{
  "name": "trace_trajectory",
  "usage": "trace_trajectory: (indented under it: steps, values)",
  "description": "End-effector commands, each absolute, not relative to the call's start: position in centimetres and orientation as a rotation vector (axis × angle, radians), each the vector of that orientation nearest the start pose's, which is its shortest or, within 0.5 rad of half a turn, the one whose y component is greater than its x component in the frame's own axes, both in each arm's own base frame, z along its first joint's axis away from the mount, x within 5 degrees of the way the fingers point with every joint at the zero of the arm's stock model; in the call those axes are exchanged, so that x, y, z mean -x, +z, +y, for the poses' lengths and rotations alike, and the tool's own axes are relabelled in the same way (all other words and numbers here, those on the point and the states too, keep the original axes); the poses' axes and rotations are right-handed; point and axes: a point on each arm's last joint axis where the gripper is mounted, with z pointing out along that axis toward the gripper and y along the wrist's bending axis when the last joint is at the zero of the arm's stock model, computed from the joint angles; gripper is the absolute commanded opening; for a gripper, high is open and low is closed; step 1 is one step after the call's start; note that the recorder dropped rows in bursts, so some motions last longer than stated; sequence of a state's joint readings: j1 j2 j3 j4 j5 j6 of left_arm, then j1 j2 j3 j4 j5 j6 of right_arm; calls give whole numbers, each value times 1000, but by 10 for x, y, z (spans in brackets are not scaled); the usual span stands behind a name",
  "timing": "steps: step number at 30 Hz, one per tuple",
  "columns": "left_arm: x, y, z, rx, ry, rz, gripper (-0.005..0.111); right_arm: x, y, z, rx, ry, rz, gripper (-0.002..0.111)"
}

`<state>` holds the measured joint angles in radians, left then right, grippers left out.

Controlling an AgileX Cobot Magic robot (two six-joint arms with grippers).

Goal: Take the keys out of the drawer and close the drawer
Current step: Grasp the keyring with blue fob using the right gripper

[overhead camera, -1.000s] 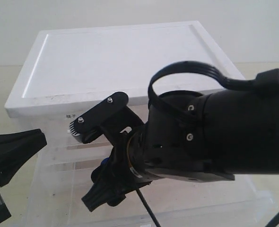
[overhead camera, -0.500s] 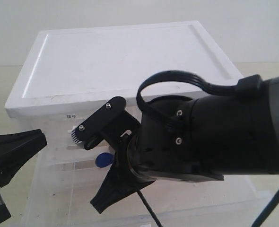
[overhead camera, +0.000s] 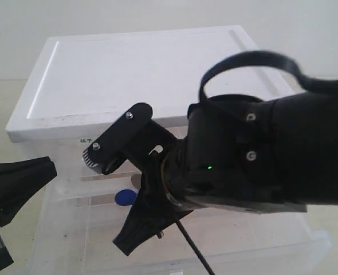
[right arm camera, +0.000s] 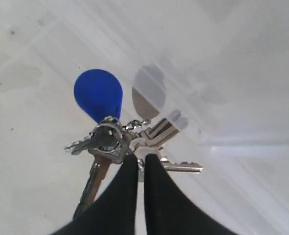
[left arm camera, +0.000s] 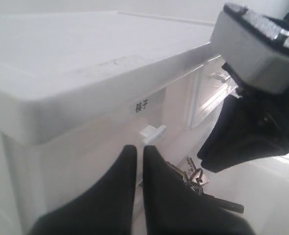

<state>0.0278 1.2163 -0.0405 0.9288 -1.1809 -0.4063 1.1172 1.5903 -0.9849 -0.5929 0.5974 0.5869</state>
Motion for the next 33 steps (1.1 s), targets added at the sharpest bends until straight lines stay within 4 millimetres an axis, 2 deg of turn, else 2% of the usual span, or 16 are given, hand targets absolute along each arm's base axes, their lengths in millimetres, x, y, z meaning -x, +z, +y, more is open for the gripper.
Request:
trace_trajectory:
  steps: [1,5,7,9,10,12,13,18,24,26,28,30,33]
  values:
    - [-134,180,-64,-652,-640,1574,5,-159,250,262,1103,119,2217,0]
    - [-134,180,-64,-652,-640,1574,5,-157,250,264,1107,169,2220,0]
    - [-134,180,-64,-651,-641,1574,5,-156,245,268,1103,207,2241,6]
    - [-134,180,-64,-651,-644,1575,5,-157,238,272,1120,210,2247,20]
    - [-134,180,-65,-657,-646,1575,5,-157,234,274,1128,201,2255,31]
    - [-133,180,-65,-667,-651,1577,5,-160,222,278,1111,191,2295,61]
    - [-133,180,-65,-666,-653,1575,5,-161,217,280,1106,187,2304,63]
    - [-133,180,-65,-666,-654,1573,5,-166,202,288,1081,182,2305,60]
    - [-133,180,-65,-666,-655,1571,5,-174,189,286,1042,114,2344,59]
    - [-133,180,-65,-666,-655,1571,5,-175,189,286,1037,112,2345,47]
    - [-133,180,-65,-666,-655,1571,5,-175,189,286,1045,110,2342,27]
    - [-133,180,-65,-666,-655,1571,5,-175,189,286,1106,92,2311,1]
    - [-133,180,-65,-666,-655,1571,5,-175,189,286,1152,78,2289,0]
